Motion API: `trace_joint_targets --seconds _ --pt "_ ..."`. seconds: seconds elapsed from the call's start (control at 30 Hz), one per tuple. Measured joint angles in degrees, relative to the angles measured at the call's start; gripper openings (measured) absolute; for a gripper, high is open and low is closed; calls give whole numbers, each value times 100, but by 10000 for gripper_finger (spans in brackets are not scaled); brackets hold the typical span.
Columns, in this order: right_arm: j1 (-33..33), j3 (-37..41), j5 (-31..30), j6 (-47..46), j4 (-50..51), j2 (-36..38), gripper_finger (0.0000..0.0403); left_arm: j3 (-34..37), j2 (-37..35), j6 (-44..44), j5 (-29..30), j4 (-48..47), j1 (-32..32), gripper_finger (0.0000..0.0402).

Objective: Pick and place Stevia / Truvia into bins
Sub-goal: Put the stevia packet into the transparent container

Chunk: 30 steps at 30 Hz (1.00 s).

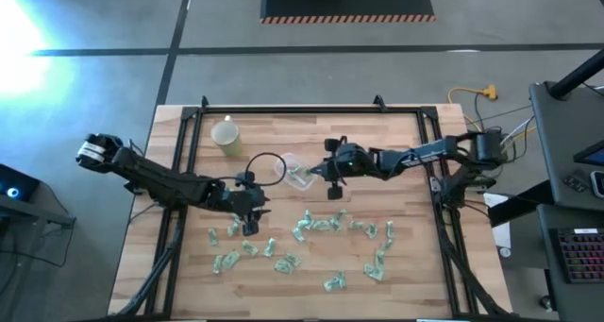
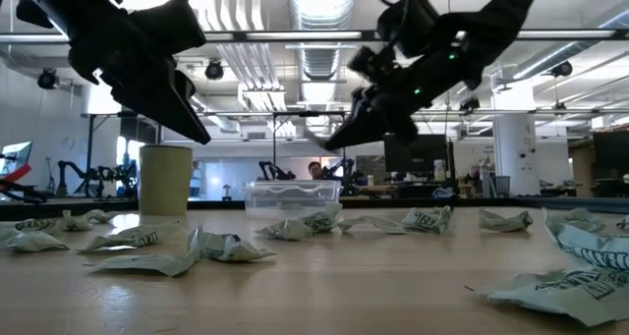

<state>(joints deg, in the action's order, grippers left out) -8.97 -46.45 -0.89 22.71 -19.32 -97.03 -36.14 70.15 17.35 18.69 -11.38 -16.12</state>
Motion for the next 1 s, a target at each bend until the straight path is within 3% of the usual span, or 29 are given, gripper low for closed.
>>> trace_joint_targets --seconds 0.23,0.5,0.83,1.0 --pt "-22 -706 5 -1 187 -787 11 2 4 168 7 -13 -207 136" --pt "-31 -1036 -15 -212 427 -964 18 2 4 179 36 -75 -319 136" --pt "-31 -999 -35 -124 717 -731 113 2 4 180 135 -236 -317 136" --pt "69 -974 -22 -69 1135 -382 144 0 4 717 389 -1257 -319 136"
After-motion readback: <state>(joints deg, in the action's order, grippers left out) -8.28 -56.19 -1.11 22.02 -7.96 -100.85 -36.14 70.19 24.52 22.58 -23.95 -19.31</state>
